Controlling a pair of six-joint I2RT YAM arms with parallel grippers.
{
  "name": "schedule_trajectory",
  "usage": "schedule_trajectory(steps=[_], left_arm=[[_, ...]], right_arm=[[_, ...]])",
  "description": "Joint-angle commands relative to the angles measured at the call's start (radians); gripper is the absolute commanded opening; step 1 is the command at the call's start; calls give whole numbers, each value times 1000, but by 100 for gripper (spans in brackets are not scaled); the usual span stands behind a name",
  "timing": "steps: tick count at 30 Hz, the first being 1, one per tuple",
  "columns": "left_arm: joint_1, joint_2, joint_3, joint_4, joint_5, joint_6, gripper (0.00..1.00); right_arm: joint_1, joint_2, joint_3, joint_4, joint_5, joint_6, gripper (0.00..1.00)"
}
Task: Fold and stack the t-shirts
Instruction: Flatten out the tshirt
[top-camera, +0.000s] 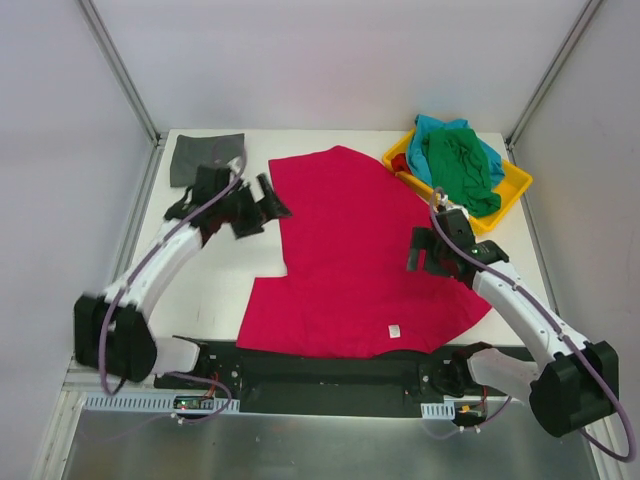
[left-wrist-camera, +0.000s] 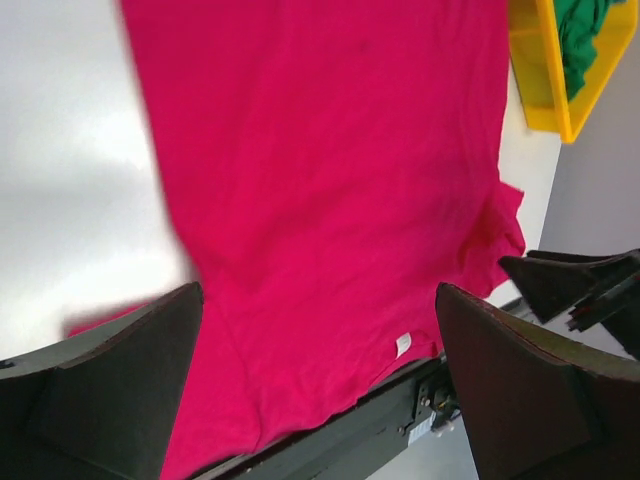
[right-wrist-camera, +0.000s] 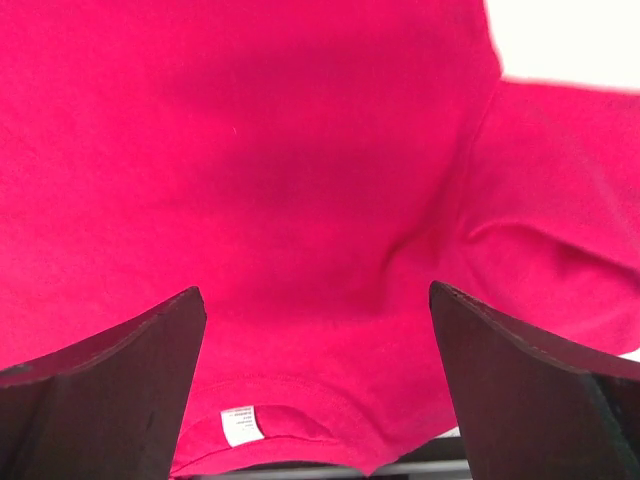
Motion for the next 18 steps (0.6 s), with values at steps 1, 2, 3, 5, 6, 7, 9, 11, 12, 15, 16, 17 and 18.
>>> schedule_trajectory(steps=[1, 2, 3, 5, 6, 7, 9, 11, 12, 15, 16, 17, 18], left_arm=[[-78, 353, 288, 81, 42, 105, 99], [-86, 442, 351, 79, 49, 111, 99], [-95, 522, 419, 78, 42, 114, 99], [-110, 649, 520, 78, 37, 113, 99], [-118, 706, 571, 75, 28, 113, 99], [-121, 763, 609, 70, 37, 117, 99], [-126, 847, 677, 61, 54, 117, 99], [-126, 906, 717, 40, 42, 108, 99], [-126, 920, 711, 30, 36, 110, 99], [-121, 906, 625, 15, 7, 113, 99], [-120, 871, 569, 12, -15, 108, 99], [-118, 840, 514, 10, -35, 102, 99], [-118, 802, 445, 10, -58, 97, 99]], right_arm=[[13, -21, -79, 51, -71, 156, 96], [16, -27, -105, 63, -93, 170, 96], [18, -35, -128, 68, -96, 189, 96], [16, -49, -172, 81, -85, 224, 96], [19, -47, -189, 101, -85, 229, 96], [19, -38, -205, 115, -90, 232, 96], [18, -1, -206, 101, -97, 244, 96], [18, 44, -211, 91, -96, 261, 96], [18, 63, -214, 91, -87, 268, 96], [18, 136, -187, 91, -70, 255, 96], [18, 172, -167, 95, -71, 240, 96], [16, 204, -148, 103, -82, 223, 96], [18, 247, -122, 112, -102, 203, 96]])
